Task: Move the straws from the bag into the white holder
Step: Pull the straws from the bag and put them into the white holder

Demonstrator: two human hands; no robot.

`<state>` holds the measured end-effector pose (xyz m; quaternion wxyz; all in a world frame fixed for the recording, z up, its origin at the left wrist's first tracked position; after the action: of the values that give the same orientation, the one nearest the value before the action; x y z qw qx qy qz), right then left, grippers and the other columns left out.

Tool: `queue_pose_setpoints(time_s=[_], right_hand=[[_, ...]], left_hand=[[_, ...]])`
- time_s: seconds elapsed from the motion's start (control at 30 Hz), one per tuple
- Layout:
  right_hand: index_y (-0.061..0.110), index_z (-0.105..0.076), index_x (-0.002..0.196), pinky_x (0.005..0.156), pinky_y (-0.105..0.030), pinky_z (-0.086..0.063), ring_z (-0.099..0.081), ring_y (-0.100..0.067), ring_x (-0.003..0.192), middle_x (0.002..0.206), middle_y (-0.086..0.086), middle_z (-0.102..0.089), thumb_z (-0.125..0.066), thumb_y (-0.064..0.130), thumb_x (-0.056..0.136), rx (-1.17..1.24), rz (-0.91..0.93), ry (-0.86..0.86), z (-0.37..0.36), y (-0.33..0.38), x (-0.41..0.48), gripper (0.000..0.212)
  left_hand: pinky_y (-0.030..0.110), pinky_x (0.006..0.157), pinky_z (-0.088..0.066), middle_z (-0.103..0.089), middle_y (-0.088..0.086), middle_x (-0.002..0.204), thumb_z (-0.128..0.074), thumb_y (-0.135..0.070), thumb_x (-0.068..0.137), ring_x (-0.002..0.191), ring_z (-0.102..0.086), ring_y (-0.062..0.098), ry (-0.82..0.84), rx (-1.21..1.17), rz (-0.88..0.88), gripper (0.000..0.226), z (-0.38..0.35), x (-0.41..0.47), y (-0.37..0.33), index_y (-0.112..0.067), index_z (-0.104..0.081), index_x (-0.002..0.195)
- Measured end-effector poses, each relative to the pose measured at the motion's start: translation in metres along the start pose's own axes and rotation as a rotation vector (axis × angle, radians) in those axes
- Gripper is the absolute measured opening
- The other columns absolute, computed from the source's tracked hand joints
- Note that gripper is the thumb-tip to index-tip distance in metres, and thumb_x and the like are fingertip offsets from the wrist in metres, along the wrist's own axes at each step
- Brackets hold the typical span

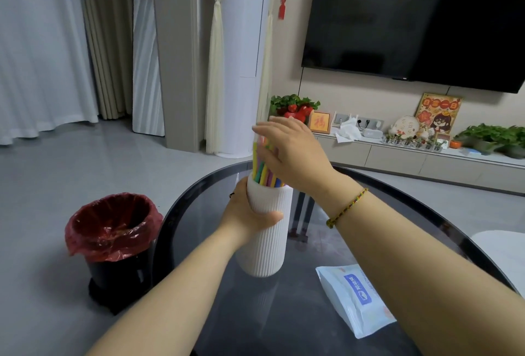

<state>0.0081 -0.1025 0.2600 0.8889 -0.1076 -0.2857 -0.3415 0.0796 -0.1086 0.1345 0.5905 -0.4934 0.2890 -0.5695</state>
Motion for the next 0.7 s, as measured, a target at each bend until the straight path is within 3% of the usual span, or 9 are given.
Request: queue_pose_setpoints(time_s=[0.13,0.23,0.3,0.4,0.47,0.6,0.7], right_hand=[[0.010,-0.051,0.123,0.106,-0.031,-0.027,-0.042,-0.022,0.125,0.130,-0.007,-0.054,-0.048,0.017,0.089,0.221,-0.226,-0.269,0.019,-0.030,-0.027,0.035],[0.007,-0.055,0.116,0.097,-0.028,-0.033,-0.047,-0.024,0.117,0.121,-0.010,-0.058,-0.051,0.013,0.087,0.335,-0.478,-0.337,0.012,-0.069,-0.071,0.030],[0.007,-0.057,0.113,0.095,-0.029,-0.033,-0.047,-0.025,0.116,0.120,-0.010,-0.059,-0.052,0.013,0.087,0.314,-0.635,-0.262,-0.007,-0.094,-0.109,0.028],[0.013,-0.053,0.119,0.103,-0.034,-0.029,-0.040,-0.024,0.124,0.131,-0.005,-0.053,-0.052,0.019,0.086,0.164,-0.834,0.015,-0.043,-0.125,-0.174,0.034],[0.018,-0.049,0.123,0.107,-0.037,-0.024,-0.036,-0.024,0.129,0.136,-0.002,-0.049,-0.050,0.024,0.087,0.082,-0.916,0.153,-0.063,-0.134,-0.210,0.037],[0.026,-0.044,0.126,0.111,-0.040,-0.013,-0.025,-0.021,0.134,0.143,0.004,-0.038,-0.044,0.030,0.088,0.046,-0.980,0.295,-0.082,-0.146,-0.260,0.038],[0.028,-0.045,0.125,0.111,-0.038,-0.010,-0.019,-0.019,0.137,0.147,0.006,-0.031,-0.042,0.032,0.089,0.075,-0.971,0.325,-0.092,-0.144,-0.281,0.037]], left_hand=[[0.043,0.093,-0.046,-0.050,0.007,0.126,-0.078,-0.021,0.064,0.109,-0.049,0.022,-0.026,-0.037,0.006,0.082,-0.005,0.003,0.003,-0.021,-0.031,0.131],[0.044,0.091,-0.044,-0.047,0.003,0.127,-0.076,-0.023,0.068,0.102,-0.043,0.014,-0.069,-0.068,0.047,0.081,-0.012,0.004,0.009,-0.025,-0.027,0.133],[0.045,0.091,-0.044,-0.046,0.003,0.125,-0.074,-0.021,0.070,0.100,-0.042,0.013,-0.096,-0.085,0.053,0.080,-0.018,0.003,0.009,-0.025,-0.025,0.133],[0.045,0.091,-0.043,-0.044,-0.001,0.122,-0.072,-0.020,0.072,0.105,-0.044,0.016,-0.113,-0.106,0.048,0.079,-0.030,-0.003,0.009,-0.026,-0.023,0.135],[0.048,0.094,-0.041,-0.041,0.002,0.132,-0.069,-0.024,0.075,0.115,-0.043,0.022,-0.198,-0.077,0.056,0.076,-0.031,-0.015,0.018,-0.026,-0.023,0.136],[0.038,0.085,-0.041,-0.040,0.012,0.135,-0.060,-0.024,0.082,0.120,-0.043,0.032,-0.451,0.021,0.069,0.050,-0.039,-0.063,0.038,-0.011,-0.040,0.126],[0.031,0.086,-0.035,-0.048,0.015,0.125,-0.059,-0.009,0.082,0.113,-0.045,0.030,-0.393,0.118,0.039,0.027,-0.061,-0.080,0.044,-0.003,-0.056,0.109]])
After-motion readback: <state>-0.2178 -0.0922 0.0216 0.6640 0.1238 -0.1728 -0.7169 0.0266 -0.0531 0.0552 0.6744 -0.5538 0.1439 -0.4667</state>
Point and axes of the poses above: each hand's wrist, its own x-axis towards the middle knuckle, its own z-axis out of the back of the hand, y = z × x, the point moved 7 cm from there along x, towards the middle knuckle
